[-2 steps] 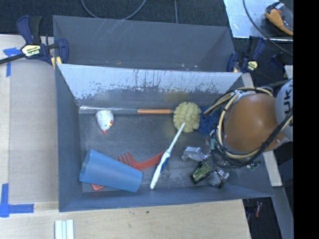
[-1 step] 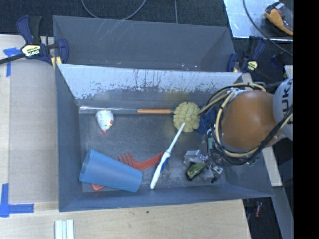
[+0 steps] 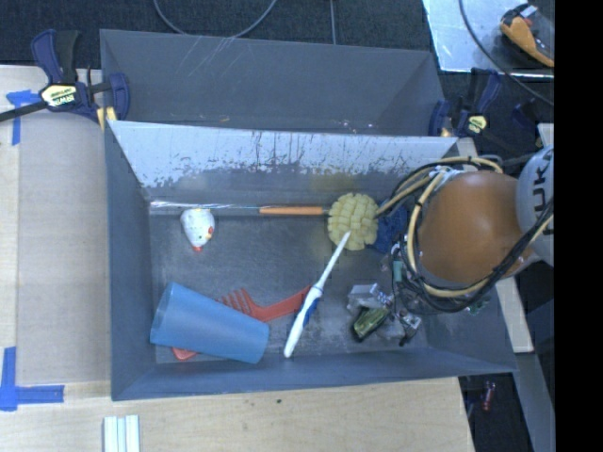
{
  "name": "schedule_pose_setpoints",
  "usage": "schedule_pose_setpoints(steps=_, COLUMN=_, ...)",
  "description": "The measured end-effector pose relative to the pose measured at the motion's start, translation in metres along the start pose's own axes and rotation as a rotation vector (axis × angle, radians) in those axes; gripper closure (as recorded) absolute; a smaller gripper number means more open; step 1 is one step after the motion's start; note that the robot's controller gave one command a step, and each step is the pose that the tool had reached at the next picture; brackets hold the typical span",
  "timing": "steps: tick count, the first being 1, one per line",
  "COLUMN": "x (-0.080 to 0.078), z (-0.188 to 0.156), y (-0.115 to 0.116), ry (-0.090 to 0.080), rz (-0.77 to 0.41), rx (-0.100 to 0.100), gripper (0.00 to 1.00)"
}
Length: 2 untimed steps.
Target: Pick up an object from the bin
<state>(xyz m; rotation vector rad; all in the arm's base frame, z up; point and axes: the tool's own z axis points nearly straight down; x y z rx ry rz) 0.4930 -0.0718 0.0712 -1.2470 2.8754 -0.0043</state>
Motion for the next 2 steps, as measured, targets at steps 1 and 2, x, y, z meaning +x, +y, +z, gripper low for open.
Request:
schedule_pose_setpoints(steps=1, x=0.001, z=-0.02, y=0.001, ry=0.003, rz=0.001, rx=-0.004, gripper=1.0)
schedule_pose_setpoints(steps=2, x=0.0, z=-0.044, y=0.001, ry=0.002, rz=0.003, rx=-0.004, gripper=1.0)
